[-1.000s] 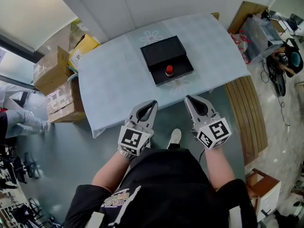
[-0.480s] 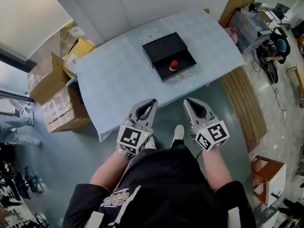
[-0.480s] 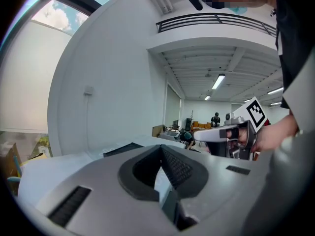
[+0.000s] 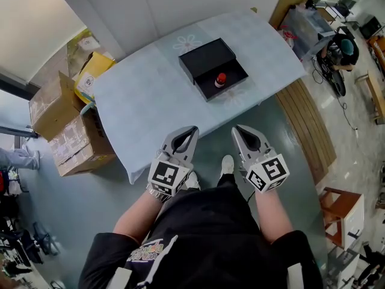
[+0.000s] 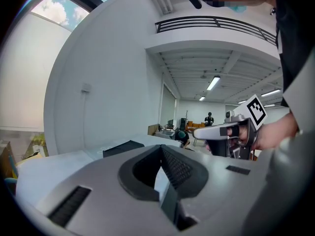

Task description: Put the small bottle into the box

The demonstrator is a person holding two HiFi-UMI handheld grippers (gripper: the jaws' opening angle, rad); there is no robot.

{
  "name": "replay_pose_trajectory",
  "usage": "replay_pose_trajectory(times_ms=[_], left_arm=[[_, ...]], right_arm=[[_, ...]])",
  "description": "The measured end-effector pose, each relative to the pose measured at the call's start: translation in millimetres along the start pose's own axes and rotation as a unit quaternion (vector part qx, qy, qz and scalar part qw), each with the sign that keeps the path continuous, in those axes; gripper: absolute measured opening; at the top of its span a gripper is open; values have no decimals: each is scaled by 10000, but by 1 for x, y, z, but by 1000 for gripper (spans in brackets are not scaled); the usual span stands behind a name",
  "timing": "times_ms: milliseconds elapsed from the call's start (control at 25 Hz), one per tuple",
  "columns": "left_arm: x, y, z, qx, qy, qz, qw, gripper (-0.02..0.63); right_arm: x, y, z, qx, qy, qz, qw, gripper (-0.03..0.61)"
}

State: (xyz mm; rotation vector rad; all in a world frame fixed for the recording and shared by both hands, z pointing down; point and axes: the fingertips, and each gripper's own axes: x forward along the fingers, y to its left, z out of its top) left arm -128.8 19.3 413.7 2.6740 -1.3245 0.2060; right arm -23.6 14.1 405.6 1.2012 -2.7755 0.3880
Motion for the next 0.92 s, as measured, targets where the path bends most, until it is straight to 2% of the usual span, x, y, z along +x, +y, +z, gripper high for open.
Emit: replay_pose_trajectory(times_ms=[400, 920], left_arm=[[2, 0, 0, 83, 27, -192, 9998, 8], [-3, 2, 2, 52, -17, -141, 9999, 8]], right_arm=[[-1, 1, -6, 73, -15, -156, 9999, 8], [0, 5, -3, -10, 26, -110, 9999, 8]])
